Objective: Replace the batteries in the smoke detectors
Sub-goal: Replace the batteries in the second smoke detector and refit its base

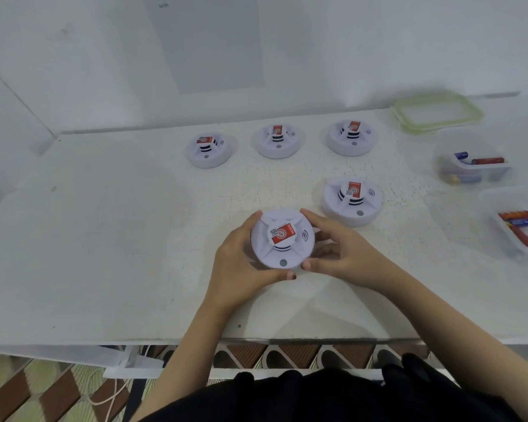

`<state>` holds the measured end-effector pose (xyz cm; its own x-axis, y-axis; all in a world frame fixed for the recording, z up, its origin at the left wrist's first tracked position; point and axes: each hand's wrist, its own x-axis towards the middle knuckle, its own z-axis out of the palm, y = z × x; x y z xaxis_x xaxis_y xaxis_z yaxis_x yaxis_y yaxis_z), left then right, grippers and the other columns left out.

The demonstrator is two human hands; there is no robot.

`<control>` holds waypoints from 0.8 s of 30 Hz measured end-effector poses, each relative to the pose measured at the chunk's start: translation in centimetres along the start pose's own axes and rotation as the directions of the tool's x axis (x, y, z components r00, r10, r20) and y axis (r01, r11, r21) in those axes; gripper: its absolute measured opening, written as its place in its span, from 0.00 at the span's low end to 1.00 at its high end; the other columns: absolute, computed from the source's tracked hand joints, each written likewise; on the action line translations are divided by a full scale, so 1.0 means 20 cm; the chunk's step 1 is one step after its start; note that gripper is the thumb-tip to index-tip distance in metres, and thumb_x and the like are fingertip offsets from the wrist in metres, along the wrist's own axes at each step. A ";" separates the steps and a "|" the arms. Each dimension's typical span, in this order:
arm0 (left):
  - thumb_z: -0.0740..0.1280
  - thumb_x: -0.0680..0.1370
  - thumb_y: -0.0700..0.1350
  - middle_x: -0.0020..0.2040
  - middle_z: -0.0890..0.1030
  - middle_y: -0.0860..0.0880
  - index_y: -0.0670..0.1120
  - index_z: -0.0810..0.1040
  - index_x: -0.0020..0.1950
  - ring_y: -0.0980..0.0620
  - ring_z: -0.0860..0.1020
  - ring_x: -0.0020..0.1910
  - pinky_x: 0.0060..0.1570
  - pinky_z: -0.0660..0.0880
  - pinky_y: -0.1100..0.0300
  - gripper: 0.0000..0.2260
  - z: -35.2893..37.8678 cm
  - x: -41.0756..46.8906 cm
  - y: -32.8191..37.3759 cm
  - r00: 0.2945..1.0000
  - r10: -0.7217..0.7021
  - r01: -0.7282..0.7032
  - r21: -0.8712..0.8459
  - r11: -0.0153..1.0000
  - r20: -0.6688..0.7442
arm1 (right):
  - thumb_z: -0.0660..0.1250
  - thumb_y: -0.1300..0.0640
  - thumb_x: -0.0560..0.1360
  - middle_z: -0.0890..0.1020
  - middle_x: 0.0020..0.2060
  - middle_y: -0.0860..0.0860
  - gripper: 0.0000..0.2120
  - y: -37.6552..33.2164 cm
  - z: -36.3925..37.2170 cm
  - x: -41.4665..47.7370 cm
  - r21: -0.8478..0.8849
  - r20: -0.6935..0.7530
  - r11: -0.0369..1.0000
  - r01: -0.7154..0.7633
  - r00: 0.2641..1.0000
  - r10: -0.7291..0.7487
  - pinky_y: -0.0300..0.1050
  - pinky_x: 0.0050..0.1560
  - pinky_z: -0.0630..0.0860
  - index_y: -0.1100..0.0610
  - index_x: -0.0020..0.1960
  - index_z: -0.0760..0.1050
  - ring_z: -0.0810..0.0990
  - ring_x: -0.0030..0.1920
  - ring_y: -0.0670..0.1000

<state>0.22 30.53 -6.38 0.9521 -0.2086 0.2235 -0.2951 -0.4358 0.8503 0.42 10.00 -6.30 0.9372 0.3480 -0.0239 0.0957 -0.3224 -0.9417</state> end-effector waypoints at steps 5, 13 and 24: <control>0.83 0.58 0.44 0.56 0.77 0.69 0.59 0.68 0.64 0.76 0.71 0.57 0.53 0.67 0.80 0.39 -0.01 0.02 -0.05 0.999 -0.031 0.031 -0.008 0.999 -0.014 | 0.71 0.56 0.70 0.77 0.61 0.50 0.34 -0.03 0.01 0.03 0.039 0.010 0.998 0.046 0.999 -0.046 0.52 0.56 0.78 0.50 0.73 0.63 0.79 0.55 0.52; 0.83 0.57 0.48 0.62 0.77 0.59 0.51 0.70 0.69 0.68 0.71 0.62 0.58 0.68 0.76 0.43 0.00 0.03 -0.08 0.998 -0.055 0.055 0.000 0.999 -0.009 | 0.68 0.59 0.74 0.79 0.60 0.50 0.29 -0.02 0.01 0.04 0.115 -0.010 0.993 0.021 1.000 -0.020 0.55 0.59 0.76 0.53 0.73 0.63 0.80 0.56 0.53; 0.83 0.59 0.48 0.61 0.71 0.65 0.57 0.65 0.68 0.78 0.68 0.58 0.58 0.65 0.80 0.43 0.01 0.03 -0.09 0.999 -0.044 0.044 0.014 0.999 0.007 | 0.69 0.61 0.74 0.80 0.59 0.49 0.30 0.01 0.02 0.04 0.107 -0.060 0.994 0.015 0.998 -0.008 0.52 0.60 0.76 0.53 0.73 0.63 0.80 0.56 0.50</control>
<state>1.38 31.01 -7.78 0.9636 -0.1956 0.1822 -0.2539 -0.4565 0.8527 1.11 10.58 -6.56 0.9549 0.2969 0.0041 0.0729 -0.2213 -0.9725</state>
